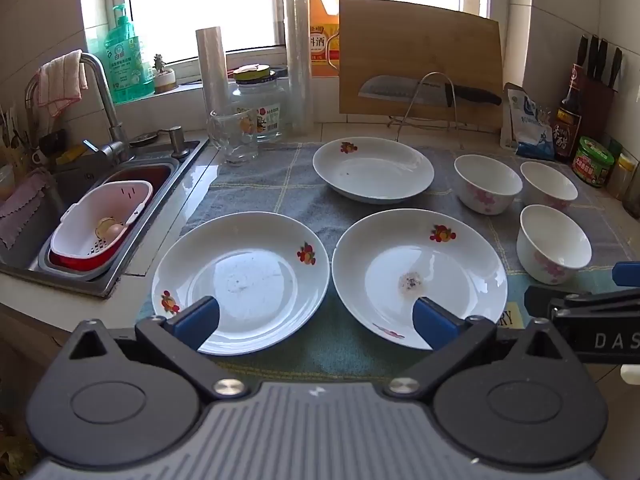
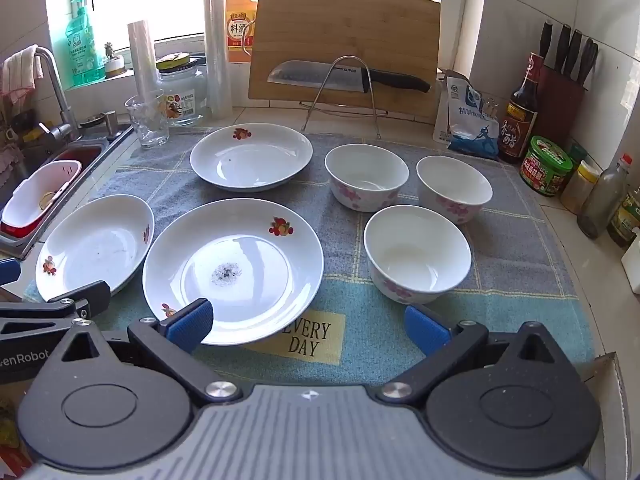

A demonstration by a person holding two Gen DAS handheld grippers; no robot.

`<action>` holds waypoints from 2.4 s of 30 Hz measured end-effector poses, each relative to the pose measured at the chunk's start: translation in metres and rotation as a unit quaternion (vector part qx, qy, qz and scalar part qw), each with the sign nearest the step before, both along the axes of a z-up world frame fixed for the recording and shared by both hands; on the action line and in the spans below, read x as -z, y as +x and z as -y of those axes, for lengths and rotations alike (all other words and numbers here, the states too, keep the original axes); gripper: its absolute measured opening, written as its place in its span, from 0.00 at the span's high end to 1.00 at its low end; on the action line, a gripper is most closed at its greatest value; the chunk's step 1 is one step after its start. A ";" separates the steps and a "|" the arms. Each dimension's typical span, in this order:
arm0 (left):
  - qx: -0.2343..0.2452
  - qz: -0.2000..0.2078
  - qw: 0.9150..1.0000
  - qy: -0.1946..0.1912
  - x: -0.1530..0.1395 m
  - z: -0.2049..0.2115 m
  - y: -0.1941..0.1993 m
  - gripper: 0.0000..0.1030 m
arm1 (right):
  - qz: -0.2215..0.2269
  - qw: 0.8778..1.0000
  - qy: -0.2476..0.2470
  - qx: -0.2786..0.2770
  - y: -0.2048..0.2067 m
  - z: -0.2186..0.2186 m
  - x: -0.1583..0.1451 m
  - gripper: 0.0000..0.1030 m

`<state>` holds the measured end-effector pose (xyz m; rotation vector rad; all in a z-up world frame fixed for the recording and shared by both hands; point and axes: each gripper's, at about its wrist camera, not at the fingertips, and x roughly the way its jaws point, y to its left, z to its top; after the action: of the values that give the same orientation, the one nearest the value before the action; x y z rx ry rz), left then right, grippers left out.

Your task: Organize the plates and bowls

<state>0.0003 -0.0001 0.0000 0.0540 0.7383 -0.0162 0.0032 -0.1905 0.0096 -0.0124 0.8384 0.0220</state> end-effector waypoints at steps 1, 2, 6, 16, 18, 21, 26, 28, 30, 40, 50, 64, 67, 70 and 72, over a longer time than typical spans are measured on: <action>-0.002 -0.001 1.000 -0.001 0.000 0.000 0.000 0.01 | 0.000 1.000 -0.001 0.000 0.000 0.000 0.000 0.00; -0.002 0.000 1.000 -0.002 0.000 -0.001 0.000 0.01 | 0.000 1.000 -0.001 0.000 0.001 0.000 0.001 0.00; -0.005 0.003 1.000 -0.007 0.000 -0.007 -0.002 0.01 | 0.006 1.000 -0.007 0.000 0.001 -0.008 -0.001 0.00; -0.013 0.007 1.000 -0.004 -0.004 -0.004 -0.006 0.01 | 0.008 1.000 0.011 -0.011 -0.003 -0.010 -0.005 0.00; -0.013 0.008 1.000 -0.004 -0.004 -0.004 -0.006 0.01 | 0.008 1.000 0.010 -0.012 -0.003 -0.011 -0.006 0.00; -0.014 0.008 1.000 -0.004 -0.005 -0.003 -0.006 0.01 | 0.009 1.000 0.010 -0.013 -0.003 -0.010 -0.006 0.00; -0.013 0.009 1.000 -0.004 -0.006 -0.003 -0.006 0.01 | 0.009 1.000 0.010 -0.013 -0.003 -0.010 -0.006 0.00; -0.013 0.009 1.000 -0.004 -0.006 -0.003 -0.006 0.01 | 0.010 1.000 0.010 -0.013 -0.003 -0.009 -0.006 0.00; -0.013 0.010 1.000 -0.005 -0.006 -0.002 -0.006 0.01 | 0.010 1.000 0.010 -0.014 -0.002 -0.010 -0.006 0.00; -0.013 0.010 1.000 -0.005 -0.007 -0.003 -0.005 0.01 | 0.011 1.000 0.012 -0.016 -0.002 -0.008 -0.007 0.00; -0.016 0.016 1.000 -0.006 -0.010 -0.003 -0.007 0.01 | 0.018 1.000 0.011 -0.020 -0.005 -0.008 -0.009 0.00; -0.016 0.017 1.000 -0.005 -0.011 -0.002 -0.008 0.01 | 0.021 1.000 0.009 -0.022 -0.007 -0.007 -0.012 0.00; -0.016 0.017 1.000 -0.005 -0.011 -0.001 -0.009 0.01 | 0.022 0.999 0.009 -0.022 -0.008 -0.007 -0.013 0.00; -0.017 0.019 1.000 -0.006 -0.012 -0.002 -0.010 0.01 | 0.022 0.999 0.009 -0.023 -0.009 -0.007 -0.013 0.00; -0.018 0.019 1.000 -0.007 -0.012 -0.002 -0.012 0.01 | 0.023 0.999 0.009 -0.024 -0.009 -0.007 -0.014 0.00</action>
<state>-0.0115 0.0019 0.0123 0.0269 0.7007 0.0133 -0.0058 -0.1833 0.0234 -0.0156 0.7926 0.0734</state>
